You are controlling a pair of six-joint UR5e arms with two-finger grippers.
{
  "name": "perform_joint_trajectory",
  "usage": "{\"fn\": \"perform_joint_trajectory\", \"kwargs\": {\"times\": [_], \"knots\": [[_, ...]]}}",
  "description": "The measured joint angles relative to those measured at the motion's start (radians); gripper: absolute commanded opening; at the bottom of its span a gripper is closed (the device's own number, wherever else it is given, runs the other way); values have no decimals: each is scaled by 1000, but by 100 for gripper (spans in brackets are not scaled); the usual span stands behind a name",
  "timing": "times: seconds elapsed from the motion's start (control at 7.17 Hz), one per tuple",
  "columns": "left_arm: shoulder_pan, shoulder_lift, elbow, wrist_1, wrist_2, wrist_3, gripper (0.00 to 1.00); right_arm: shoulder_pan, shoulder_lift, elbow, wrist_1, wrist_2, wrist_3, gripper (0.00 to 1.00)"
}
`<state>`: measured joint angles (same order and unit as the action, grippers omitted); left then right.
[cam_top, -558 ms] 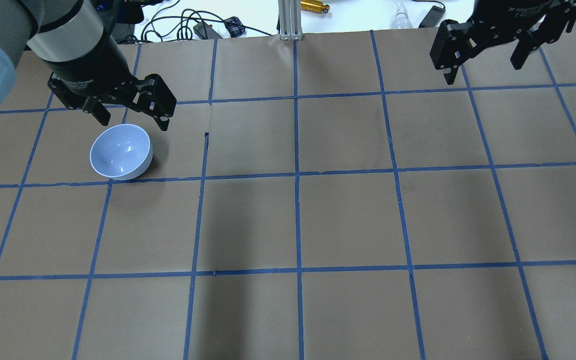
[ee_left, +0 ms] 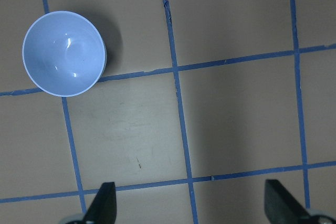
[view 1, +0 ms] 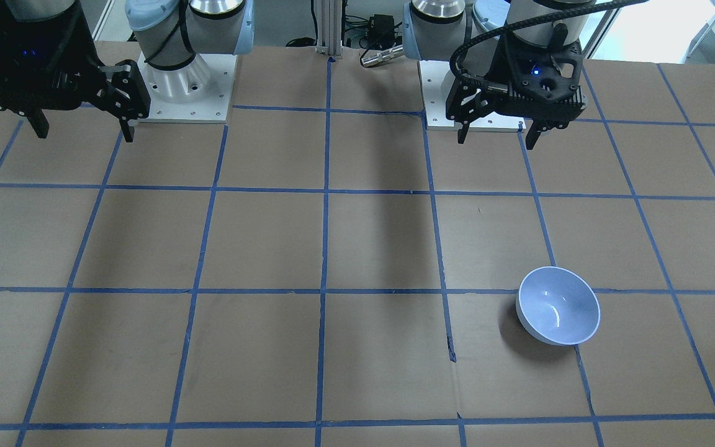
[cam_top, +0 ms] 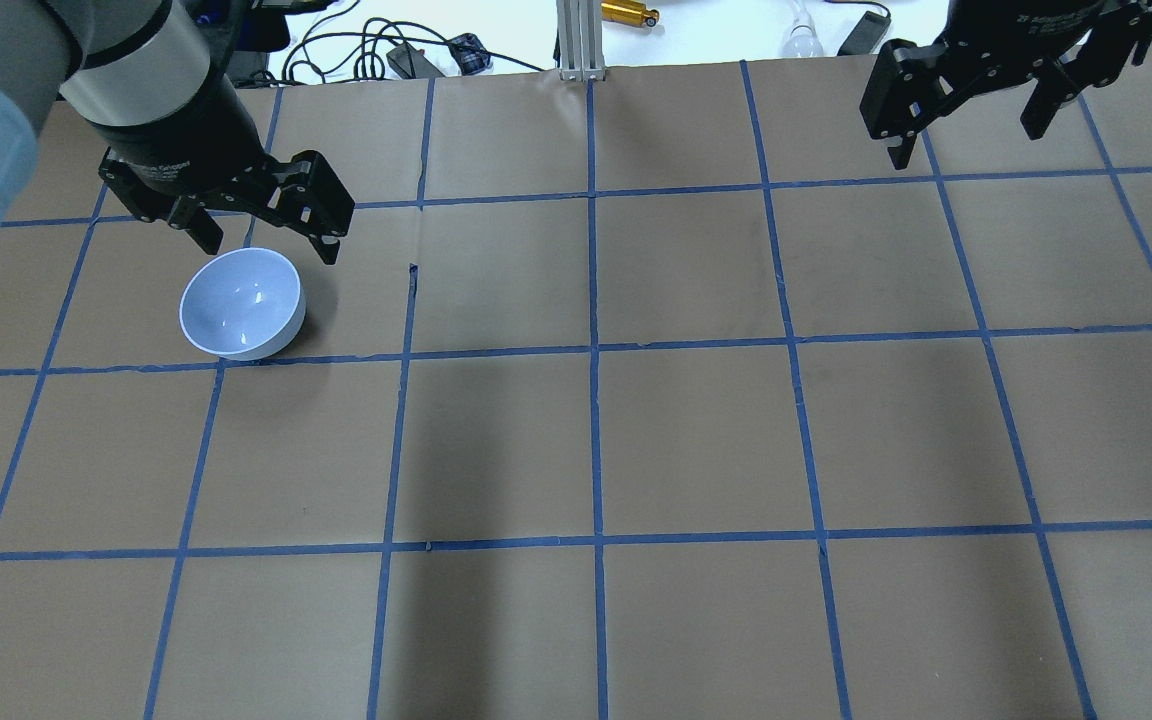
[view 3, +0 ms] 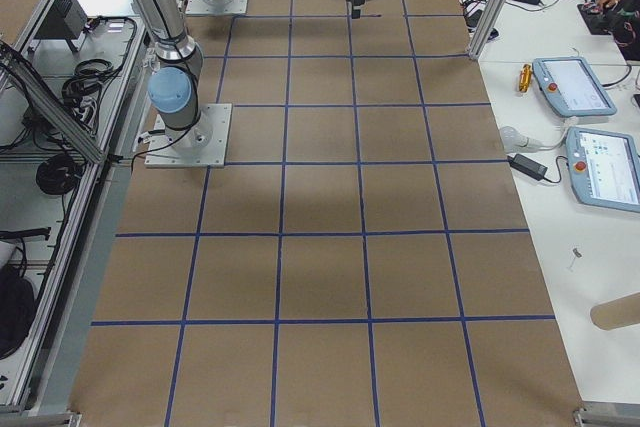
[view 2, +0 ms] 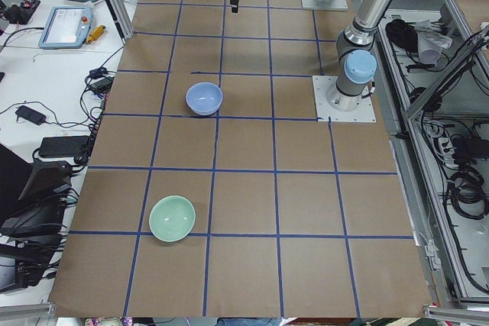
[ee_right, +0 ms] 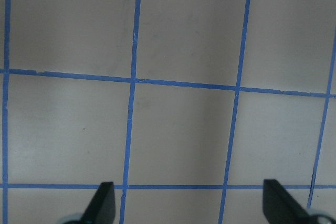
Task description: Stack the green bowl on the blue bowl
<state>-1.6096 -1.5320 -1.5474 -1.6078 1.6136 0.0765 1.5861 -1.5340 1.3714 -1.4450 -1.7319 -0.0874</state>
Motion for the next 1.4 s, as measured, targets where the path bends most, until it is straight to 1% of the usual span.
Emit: {"fn": "perform_joint_trajectory", "kwargs": {"times": [0.56, 0.98, 1.12, 1.26, 1.4], "knots": [[26, -8, 2, -1, -2, -36, 100, 0, 0, 0, 0, 0, 0, 100], [60, -12, -2, 0, -2, 13, 99, 0, 0, 0, 0, 0, 0, 100], [92, -10, -4, 0, 1, 93, 99, 0, 0, 0, 0, 0, 0, 100], [160, -9, -6, -1, 3, 218, 99, 0, 0, 0, 0, 0, 0, 100], [254, -13, -11, -2, 2, 356, 99, 0, 0, 0, 0, 0, 0, 100]]}}
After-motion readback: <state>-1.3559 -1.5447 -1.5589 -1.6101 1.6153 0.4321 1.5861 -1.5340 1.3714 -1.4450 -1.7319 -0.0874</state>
